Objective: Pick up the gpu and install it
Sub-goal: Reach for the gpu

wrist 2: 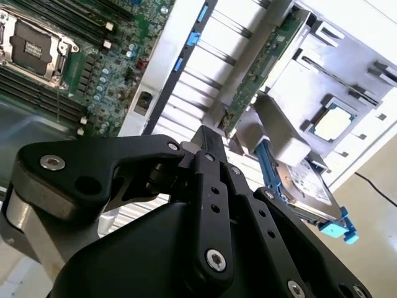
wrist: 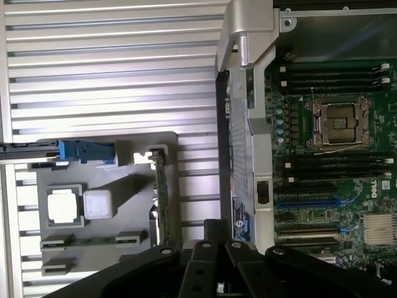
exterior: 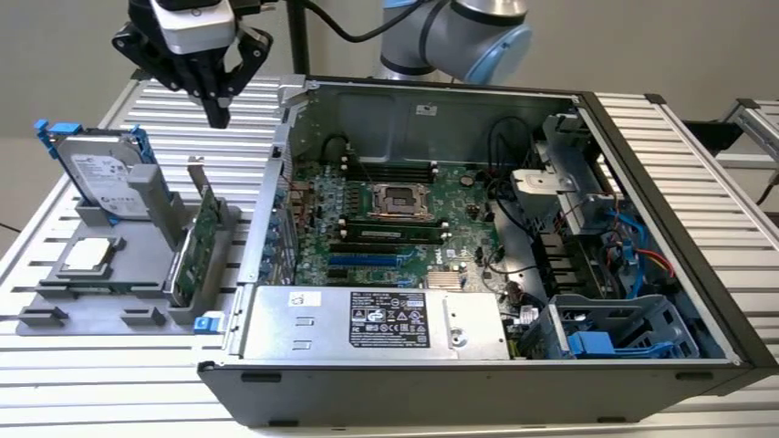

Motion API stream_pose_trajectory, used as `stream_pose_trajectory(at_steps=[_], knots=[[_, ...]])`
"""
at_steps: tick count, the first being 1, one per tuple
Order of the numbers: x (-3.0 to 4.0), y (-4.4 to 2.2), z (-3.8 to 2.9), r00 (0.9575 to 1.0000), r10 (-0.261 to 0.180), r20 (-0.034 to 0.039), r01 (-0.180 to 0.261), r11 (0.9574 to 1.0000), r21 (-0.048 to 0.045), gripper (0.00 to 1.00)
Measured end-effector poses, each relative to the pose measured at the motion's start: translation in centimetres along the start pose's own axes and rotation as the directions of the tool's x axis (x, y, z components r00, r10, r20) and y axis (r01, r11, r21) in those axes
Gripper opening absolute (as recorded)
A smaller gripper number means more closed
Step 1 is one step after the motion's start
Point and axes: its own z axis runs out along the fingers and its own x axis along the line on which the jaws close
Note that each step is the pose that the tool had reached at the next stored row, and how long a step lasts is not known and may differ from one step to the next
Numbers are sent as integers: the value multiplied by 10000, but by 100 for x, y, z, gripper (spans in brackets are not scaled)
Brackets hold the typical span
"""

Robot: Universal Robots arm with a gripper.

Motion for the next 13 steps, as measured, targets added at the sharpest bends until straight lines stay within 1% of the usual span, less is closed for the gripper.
stream_pose_trajectory(at_steps=[13], knots=[[258, -31, -6, 10000, 0, 0, 0, 10000, 0, 0]])
